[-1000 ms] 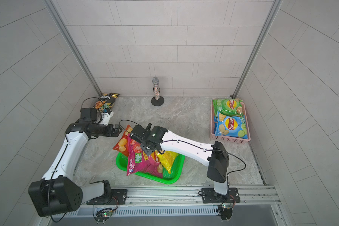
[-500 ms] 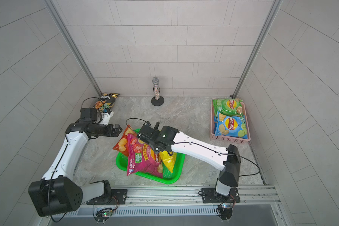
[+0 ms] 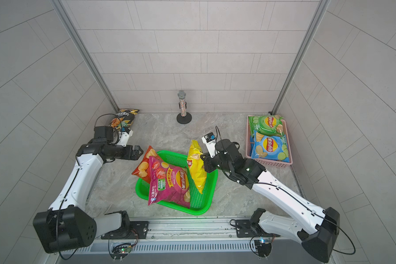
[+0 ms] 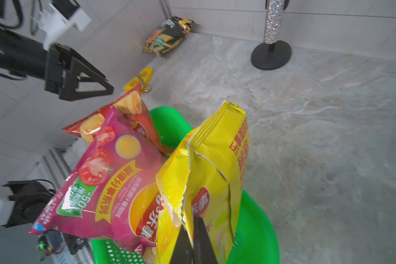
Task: Put the potato chips into the basket
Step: Place the potato chip in the basket.
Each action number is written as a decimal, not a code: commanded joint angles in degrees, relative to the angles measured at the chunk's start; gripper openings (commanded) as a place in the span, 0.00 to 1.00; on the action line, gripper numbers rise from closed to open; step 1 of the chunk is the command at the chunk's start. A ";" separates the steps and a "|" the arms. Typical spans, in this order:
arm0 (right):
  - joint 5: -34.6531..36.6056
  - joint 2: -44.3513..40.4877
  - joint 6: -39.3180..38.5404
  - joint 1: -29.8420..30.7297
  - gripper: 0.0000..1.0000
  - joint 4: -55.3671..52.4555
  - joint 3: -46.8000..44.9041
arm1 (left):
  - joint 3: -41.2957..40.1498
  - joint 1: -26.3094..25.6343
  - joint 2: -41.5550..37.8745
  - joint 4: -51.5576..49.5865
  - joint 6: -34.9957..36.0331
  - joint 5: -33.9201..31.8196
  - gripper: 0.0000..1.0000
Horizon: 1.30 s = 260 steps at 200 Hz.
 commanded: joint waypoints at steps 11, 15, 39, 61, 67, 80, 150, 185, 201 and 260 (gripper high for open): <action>-19.95 0.69 0.53 -2.98 0.00 16.82 -0.98 | 0.13 0.42 0.15 -0.56 0.25 1.37 1.00; -20.86 0.81 0.53 -3.39 0.00 17.60 -1.22 | 0.11 0.43 0.15 -0.56 0.24 1.44 1.00; -26.61 1.01 1.38 -7.53 0.00 22.44 -3.40 | 0.11 0.48 0.29 -0.66 0.35 1.66 1.00; -30.39 1.94 -0.56 -10.82 0.00 21.02 -4.42 | 0.12 0.44 0.25 -0.84 0.40 2.07 1.00; -30.86 2.34 -1.60 -11.23 0.00 19.74 -4.48 | 0.11 0.41 0.24 -0.88 0.49 2.14 1.00; -31.68 3.10 -3.34 -11.96 0.00 17.88 -5.12 | 0.11 0.46 0.25 -0.84 0.49 2.25 1.00; -31.27 4.69 -9.56 -12.66 0.00 18.64 -9.09 | 0.05 0.42 0.04 -0.88 0.66 2.82 1.00; -30.67 6.58 -12.90 -13.15 0.02 22.09 -9.90 | -0.07 0.41 -0.01 -0.84 0.72 2.93 1.00; -30.72 7.62 -14.06 -13.75 0.05 25.78 -11.01 | 0.01 0.41 0.02 -0.83 0.67 2.99 1.00; -22.77 6.40 -19.46 -16.35 0.42 22.98 -11.82 | -0.01 0.43 -0.17 -0.99 0.70 3.39 1.00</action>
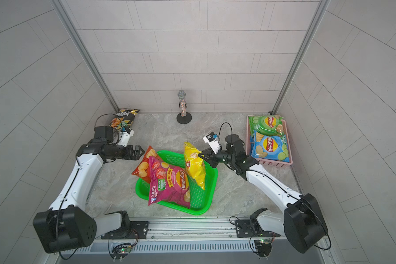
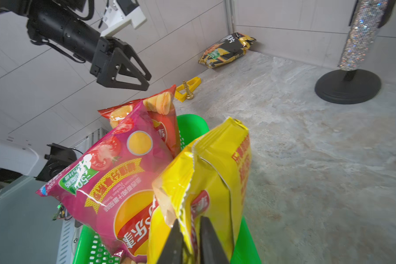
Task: Put the potato chips into the basket
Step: Place the potato chip in the basket.
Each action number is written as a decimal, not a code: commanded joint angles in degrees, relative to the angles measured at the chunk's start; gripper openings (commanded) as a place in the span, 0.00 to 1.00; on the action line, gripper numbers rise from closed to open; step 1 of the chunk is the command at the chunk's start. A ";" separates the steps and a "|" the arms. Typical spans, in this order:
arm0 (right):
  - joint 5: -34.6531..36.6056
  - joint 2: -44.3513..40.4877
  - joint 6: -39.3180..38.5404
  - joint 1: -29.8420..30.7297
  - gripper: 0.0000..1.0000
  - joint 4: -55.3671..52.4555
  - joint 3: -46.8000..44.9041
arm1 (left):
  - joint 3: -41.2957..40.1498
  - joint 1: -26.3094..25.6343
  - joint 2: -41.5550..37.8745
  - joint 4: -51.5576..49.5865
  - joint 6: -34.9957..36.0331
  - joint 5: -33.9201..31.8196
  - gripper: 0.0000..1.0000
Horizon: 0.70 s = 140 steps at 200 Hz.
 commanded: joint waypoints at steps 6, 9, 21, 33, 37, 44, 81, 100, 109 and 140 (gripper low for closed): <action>7.36 -3.27 -2.88 -0.47 0.47 -1.65 -0.43 | -0.03 0.46 -0.14 -0.74 0.39 0.74 1.00; 8.31 -3.76 -2.82 -0.52 0.49 -1.95 -0.36 | -0.03 0.43 -0.21 -0.78 0.45 0.75 1.00; 12.34 -6.22 -3.06 -0.55 0.58 -4.12 -0.08 | 0.02 0.42 -0.19 -0.74 0.38 0.83 1.00; 16.36 -8.89 -3.12 -0.55 0.66 -5.86 0.01 | 0.10 0.41 -0.15 -0.75 0.31 1.07 1.00; 17.44 -9.74 -2.82 -0.54 0.68 -6.25 -0.02 | 0.10 0.41 -0.22 -0.75 0.30 1.01 1.00; 19.31 -11.19 -2.04 -0.54 0.73 -7.13 0.16 | 0.10 0.41 -0.24 -0.74 0.30 1.10 1.00; 15.86 -13.50 2.36 -0.47 0.78 -14.54 5.95 | 0.03 0.47 -0.40 -0.72 0.45 1.01 1.00; 12.70 -11.40 4.76 0.15 0.78 -20.32 10.24 | 0.03 0.47 -0.45 -0.86 0.45 0.84 1.00; 11.58 -10.00 4.30 1.21 0.77 -23.84 12.60 | 0.04 0.43 -0.52 -0.82 0.44 0.75 1.00; 23.39 -6.90 1.52 10.27 0.77 -34.99 19.14 | 0.02 0.43 -0.30 -0.86 0.30 0.49 1.00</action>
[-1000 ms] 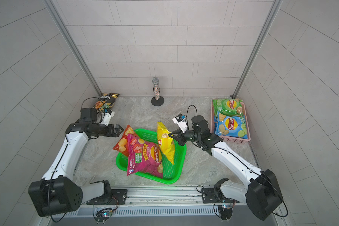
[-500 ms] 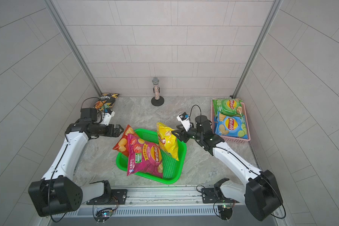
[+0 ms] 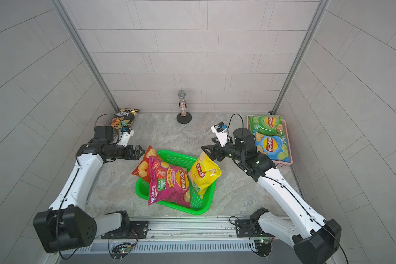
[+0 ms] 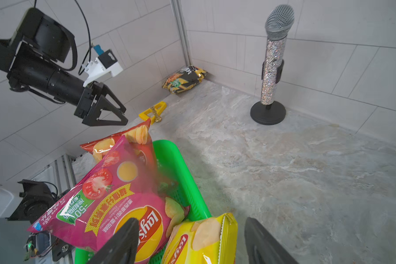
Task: Put the potato chips into the basket
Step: Place the potato chip in the basket.
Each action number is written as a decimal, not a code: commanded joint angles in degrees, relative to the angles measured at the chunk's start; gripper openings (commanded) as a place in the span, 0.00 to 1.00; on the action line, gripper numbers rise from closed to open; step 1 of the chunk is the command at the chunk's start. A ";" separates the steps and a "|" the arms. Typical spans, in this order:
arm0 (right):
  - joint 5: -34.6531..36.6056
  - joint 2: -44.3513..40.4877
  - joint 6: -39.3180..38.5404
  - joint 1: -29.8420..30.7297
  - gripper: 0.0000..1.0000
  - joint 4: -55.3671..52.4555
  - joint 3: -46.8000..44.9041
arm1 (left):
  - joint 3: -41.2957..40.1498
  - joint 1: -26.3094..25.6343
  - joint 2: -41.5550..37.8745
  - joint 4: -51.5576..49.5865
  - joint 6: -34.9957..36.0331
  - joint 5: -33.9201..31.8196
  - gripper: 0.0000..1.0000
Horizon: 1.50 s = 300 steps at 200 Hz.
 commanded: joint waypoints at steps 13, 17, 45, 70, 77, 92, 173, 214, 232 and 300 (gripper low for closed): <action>13.67 3.18 0.36 7.29 0.78 -16.19 5.94 | 0.32 0.41 -0.06 -0.93 0.29 -0.02 1.00; 14.80 3.54 1.00 7.31 0.79 -17.48 6.35 | 0.37 0.50 -0.08 -1.07 0.29 -0.11 1.00; 18.29 4.36 0.60 5.97 0.82 -21.96 5.11 | -0.06 0.42 -0.14 -0.64 0.30 -0.24 1.00; 14.77 5.65 1.74 2.17 0.79 -22.01 3.35 | 0.21 0.44 0.55 -0.93 0.41 -0.41 1.00; 13.67 6.39 1.81 1.27 0.78 -22.01 3.13 | 0.19 0.47 0.61 -0.89 0.45 -0.46 1.00; 11.10 8.59 1.60 0.10 0.74 -22.00 3.07 | 0.16 0.48 0.62 -0.88 0.43 -0.50 1.00; 9.05 15.86 -3.67 -0.34 0.54 -19.71 4.81 | 0.21 0.42 0.56 -0.98 0.47 -0.23 1.00; 7.03 15.12 -7.33 0.04 0.07 -16.38 7.22 | 0.11 0.45 0.52 -1.02 0.56 -0.36 1.00; 6.25 15.60 -8.95 1.12 0.00 -16.40 9.01 | 0.12 0.42 0.60 -1.02 0.56 -0.32 1.00; 7.89 15.20 -17.88 8.89 0.00 -12.42 9.72 | 0.11 0.48 0.70 -1.02 0.65 -0.02 1.00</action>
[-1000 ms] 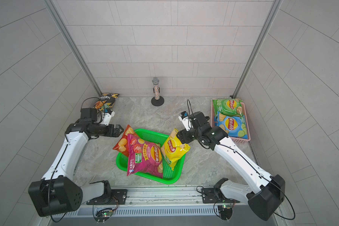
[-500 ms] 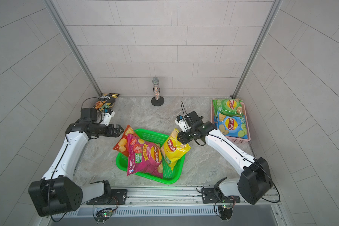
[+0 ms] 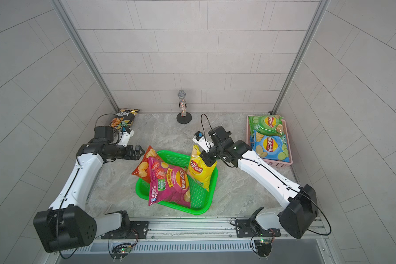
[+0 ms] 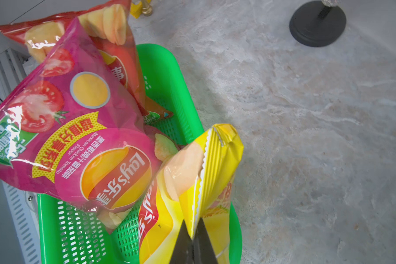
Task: Put the potato chips into the basket
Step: Place the potato chip in the basket.
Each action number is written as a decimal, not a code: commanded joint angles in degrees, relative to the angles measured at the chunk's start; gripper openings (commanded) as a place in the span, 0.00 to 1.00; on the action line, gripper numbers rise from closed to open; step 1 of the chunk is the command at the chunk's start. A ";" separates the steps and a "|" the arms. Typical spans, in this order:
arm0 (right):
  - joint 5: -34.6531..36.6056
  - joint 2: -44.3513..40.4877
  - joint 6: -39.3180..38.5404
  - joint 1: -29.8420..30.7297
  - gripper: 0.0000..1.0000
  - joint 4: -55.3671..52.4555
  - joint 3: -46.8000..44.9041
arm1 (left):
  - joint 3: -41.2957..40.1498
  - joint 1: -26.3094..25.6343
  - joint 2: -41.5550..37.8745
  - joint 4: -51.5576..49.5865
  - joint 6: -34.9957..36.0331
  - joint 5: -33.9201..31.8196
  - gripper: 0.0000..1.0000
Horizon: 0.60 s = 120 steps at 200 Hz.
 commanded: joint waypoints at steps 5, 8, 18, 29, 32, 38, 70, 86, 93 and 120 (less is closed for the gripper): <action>0.95 -0.98 -5.39 2.01 0.00 4.94 -0.40 | 0.10 0.44 0.44 -0.98 0.58 0.21 1.00; 1.25 -1.02 -5.76 2.24 0.00 5.21 -0.52 | 0.11 0.44 0.48 -0.96 0.62 0.22 1.00; 2.24 -0.65 -7.33 2.93 0.00 5.74 -0.93 | 0.11 0.44 0.42 -0.94 0.62 0.37 1.00; 3.46 -0.22 -8.71 3.68 0.00 6.66 -1.44 | 0.11 0.35 0.41 -0.92 0.62 0.36 1.00; 3.73 -0.06 -9.02 3.88 0.00 6.98 -1.68 | 0.10 0.48 0.41 -0.96 0.62 0.42 1.00; 4.02 0.21 -9.54 4.14 0.00 7.73 -2.08 | 0.15 0.41 0.39 -0.98 0.62 0.44 1.00; 4.55 2.30 -12.59 5.85 0.00 11.10 -4.12 | 0.15 0.45 0.41 -0.95 0.61 0.44 1.00; 4.44 2.79 -13.40 6.35 0.00 13.65 -6.01 | 0.17 0.55 0.41 -0.98 0.62 0.36 1.00; 4.62 2.98 -13.61 6.44 0.00 14.56 -6.74 | 0.15 0.49 0.40 -0.93 0.62 0.43 1.00; 7.43 3.40 -13.90 6.47 0.00 18.22 -9.76 | 0.03 0.50 0.41 -0.97 0.62 0.52 1.00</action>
